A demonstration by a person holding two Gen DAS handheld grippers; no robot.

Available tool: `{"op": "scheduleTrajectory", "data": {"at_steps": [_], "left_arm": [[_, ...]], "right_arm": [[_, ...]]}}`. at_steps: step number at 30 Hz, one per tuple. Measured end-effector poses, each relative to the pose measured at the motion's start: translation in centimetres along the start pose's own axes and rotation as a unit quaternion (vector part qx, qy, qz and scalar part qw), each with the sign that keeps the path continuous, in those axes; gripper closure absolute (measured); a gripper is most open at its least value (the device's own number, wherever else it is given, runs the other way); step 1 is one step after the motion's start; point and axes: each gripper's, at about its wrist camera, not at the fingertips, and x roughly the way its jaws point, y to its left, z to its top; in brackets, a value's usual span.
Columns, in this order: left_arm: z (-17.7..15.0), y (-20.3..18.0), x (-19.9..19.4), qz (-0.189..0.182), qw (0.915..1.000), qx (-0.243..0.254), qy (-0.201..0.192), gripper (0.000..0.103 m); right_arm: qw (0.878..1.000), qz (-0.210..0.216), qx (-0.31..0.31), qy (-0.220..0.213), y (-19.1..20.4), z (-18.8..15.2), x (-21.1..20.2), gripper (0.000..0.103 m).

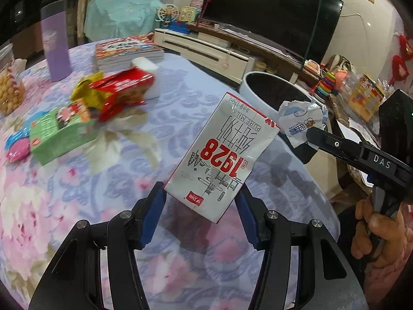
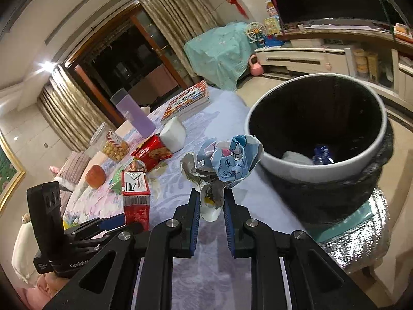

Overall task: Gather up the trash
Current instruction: 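Carry the milk carton and crumpled paper with both tools over the black bin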

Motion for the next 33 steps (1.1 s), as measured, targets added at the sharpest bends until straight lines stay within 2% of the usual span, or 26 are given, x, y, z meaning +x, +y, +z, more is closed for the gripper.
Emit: {"op": "scheduleTrajectory", "data": {"at_steps": [16, 33], "left_arm": [[3.1, -4.4, 2.5, -0.013, 0.9992, 0.037, 0.006, 0.048], [7.0, -8.4, 5.6, -0.01, 0.9974, 0.07, 0.016, 0.048]], "right_arm": [[0.999, -0.027, 0.025, -0.033, -3.8, 0.9, -3.0, 0.085], [0.998, -0.039, 0.04, -0.041, -6.8, 2.8, -3.6, 0.085]]}}
